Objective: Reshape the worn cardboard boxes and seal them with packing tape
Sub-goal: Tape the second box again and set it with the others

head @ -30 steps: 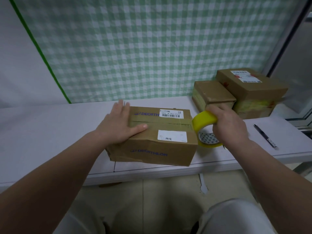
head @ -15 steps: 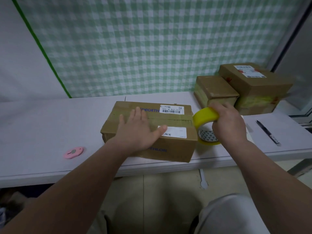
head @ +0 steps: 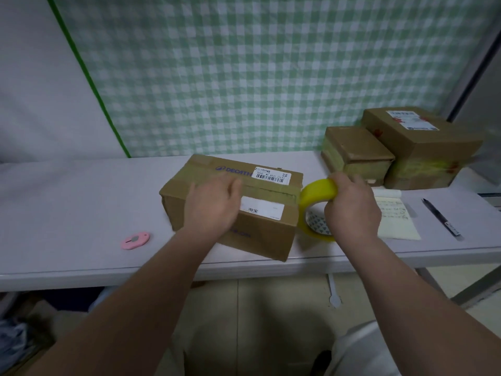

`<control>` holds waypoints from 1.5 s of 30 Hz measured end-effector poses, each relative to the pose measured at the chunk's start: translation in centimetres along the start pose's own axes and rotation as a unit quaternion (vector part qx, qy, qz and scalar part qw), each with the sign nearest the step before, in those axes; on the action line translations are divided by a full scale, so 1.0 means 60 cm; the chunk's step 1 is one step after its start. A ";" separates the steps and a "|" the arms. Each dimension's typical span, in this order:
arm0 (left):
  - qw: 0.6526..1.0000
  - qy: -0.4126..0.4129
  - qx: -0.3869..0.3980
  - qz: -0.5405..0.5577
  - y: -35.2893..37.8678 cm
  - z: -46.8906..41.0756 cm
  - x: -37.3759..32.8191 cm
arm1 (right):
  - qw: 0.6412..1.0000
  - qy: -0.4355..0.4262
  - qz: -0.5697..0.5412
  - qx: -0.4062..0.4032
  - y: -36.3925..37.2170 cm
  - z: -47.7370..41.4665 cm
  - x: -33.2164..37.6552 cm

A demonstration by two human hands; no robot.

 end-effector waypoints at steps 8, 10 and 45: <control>0.954 -0.289 -0.005 -0.079 -0.012 0.082 0.299 | 0.999 0.039 -0.011 0.032 0.032 0.030 0.059; 0.943 -0.296 0.086 -0.121 0.027 0.099 0.340 | 0.997 0.041 -0.015 0.061 0.046 0.035 0.075; 0.976 0.161 0.118 0.090 -0.005 -0.030 -0.101 | 0.804 0.163 -0.504 0.272 0.087 0.042 0.085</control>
Point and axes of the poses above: each hand's wrist, its own z-axis away from the middle knuckle, its own y-axis out of the palm, x = y × z, the point moved 10 cm from there along -z, towards the middle knuckle, and after that the axes turned 9 degrees about -z, right-handed, at the moved point
